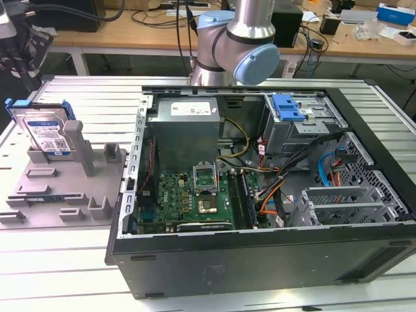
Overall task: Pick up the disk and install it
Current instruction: 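Pick up the disk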
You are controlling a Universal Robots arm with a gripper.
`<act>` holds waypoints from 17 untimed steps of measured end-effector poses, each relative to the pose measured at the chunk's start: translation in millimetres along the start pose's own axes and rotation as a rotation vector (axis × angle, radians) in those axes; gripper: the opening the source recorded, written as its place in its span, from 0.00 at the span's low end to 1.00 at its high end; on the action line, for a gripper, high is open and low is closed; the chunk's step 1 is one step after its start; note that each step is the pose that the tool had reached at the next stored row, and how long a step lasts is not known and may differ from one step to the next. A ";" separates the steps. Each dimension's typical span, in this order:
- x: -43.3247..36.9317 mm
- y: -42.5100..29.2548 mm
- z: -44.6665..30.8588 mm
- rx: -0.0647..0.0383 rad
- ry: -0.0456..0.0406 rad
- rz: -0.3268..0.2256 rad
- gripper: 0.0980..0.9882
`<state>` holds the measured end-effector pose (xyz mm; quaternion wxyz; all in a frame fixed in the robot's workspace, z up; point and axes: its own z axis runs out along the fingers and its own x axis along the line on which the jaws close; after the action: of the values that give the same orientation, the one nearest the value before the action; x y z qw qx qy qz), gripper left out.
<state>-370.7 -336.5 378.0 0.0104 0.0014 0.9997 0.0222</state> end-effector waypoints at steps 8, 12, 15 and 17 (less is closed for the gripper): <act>0.1 -0.2 3.3 -0.005 0.0098 -0.222 0.02; -0.2 -0.3 6.0 -0.008 0.0164 -0.357 0.36; -0.5 -0.3 7.3 -0.009 0.0203 -0.438 0.43; -0.5 -0.4 7.6 -0.011 0.0232 -0.503 0.43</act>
<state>-370.0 -336.5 370.4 0.0041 -0.2478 0.9685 0.0242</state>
